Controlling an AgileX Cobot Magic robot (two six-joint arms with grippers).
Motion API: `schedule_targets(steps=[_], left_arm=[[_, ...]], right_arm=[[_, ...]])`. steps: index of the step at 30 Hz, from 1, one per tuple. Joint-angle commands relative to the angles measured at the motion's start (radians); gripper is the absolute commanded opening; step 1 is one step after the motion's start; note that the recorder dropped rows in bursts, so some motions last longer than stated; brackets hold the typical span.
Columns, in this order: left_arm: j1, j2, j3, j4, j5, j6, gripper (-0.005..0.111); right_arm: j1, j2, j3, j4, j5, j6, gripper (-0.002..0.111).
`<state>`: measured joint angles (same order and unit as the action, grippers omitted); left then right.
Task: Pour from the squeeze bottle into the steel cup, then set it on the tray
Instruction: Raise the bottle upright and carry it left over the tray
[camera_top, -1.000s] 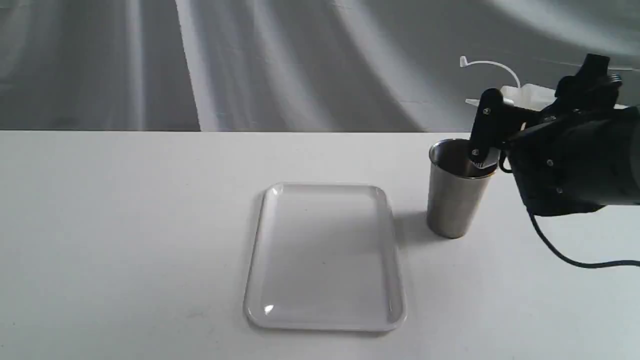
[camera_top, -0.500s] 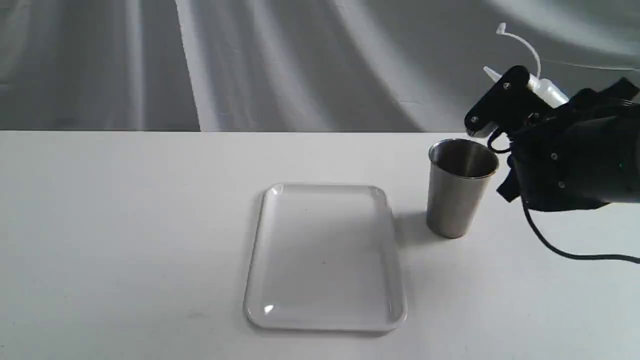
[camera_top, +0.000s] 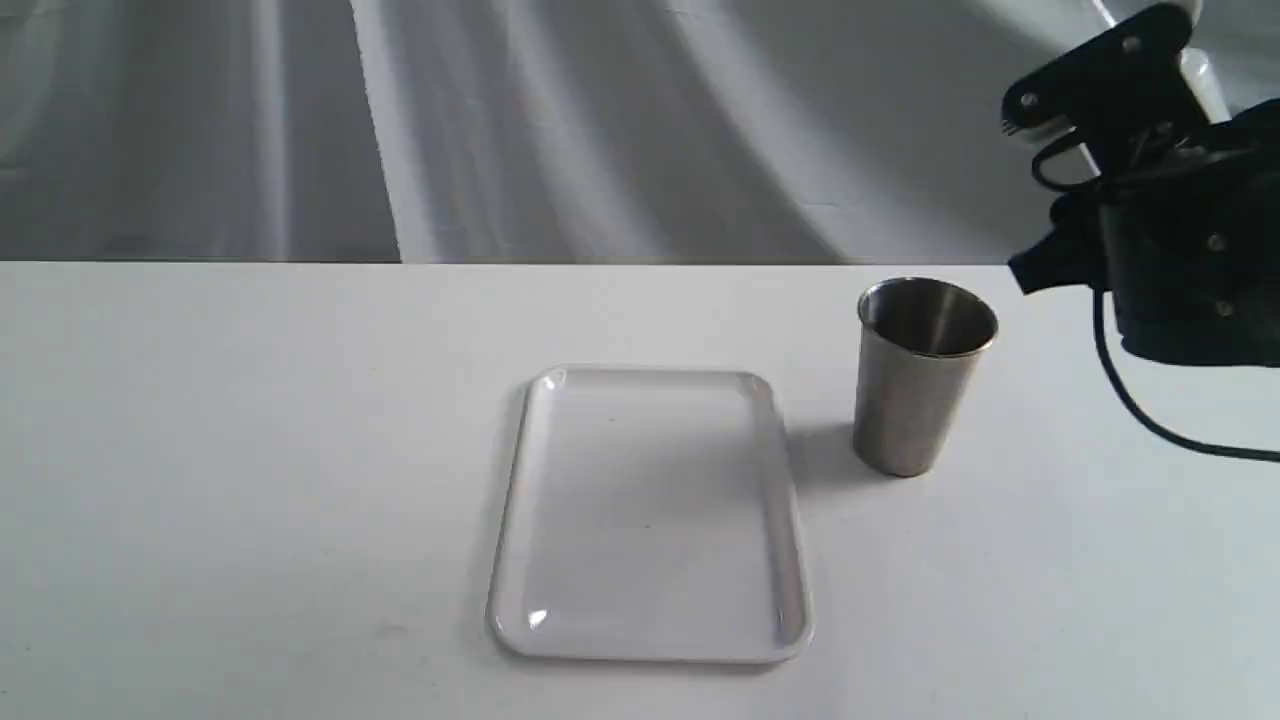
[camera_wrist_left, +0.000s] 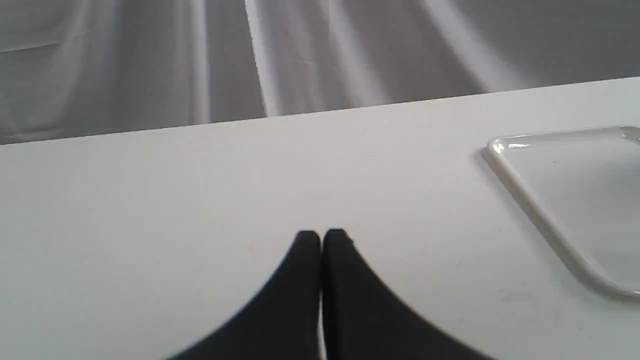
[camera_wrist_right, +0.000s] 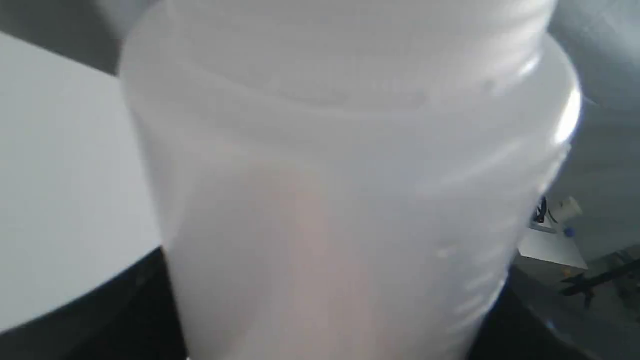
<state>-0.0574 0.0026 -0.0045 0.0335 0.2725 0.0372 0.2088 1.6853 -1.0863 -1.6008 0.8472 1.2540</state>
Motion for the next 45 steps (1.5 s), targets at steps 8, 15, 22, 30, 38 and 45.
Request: schedule_targets(steps=[8,15,22,30,38,45], left_arm=[[-0.006,-0.003,0.004,-0.001,-0.007,-0.005,0.0],[-0.006,-0.003,0.004,-0.001,-0.007,-0.002,0.0],[-0.006,-0.003,0.004,-0.001,-0.007,-0.002,0.0],[-0.006,-0.003,0.004,-0.001,-0.007,-0.004,0.0],[-0.006,-0.003,0.004,-0.001,-0.007,-0.001,0.0],[-0.006,-0.003,0.004,-0.001,-0.007,-0.001,0.0]], right_arm=[[0.061,-0.159,-0.01,-0.028,-0.047,0.033,0.023],[0.154,-0.181,-0.01,-0.013,-0.296,0.033,0.023],[0.2,-0.181,-0.01,-0.042,-0.606,0.121,0.023],[0.2,-0.181,-0.01,0.185,-0.631,0.066,0.023],[0.2,-0.139,-0.035,0.589,-0.739,-0.392,0.023],[0.2,-0.036,-0.056,1.04,-0.913,-0.878,0.023]])
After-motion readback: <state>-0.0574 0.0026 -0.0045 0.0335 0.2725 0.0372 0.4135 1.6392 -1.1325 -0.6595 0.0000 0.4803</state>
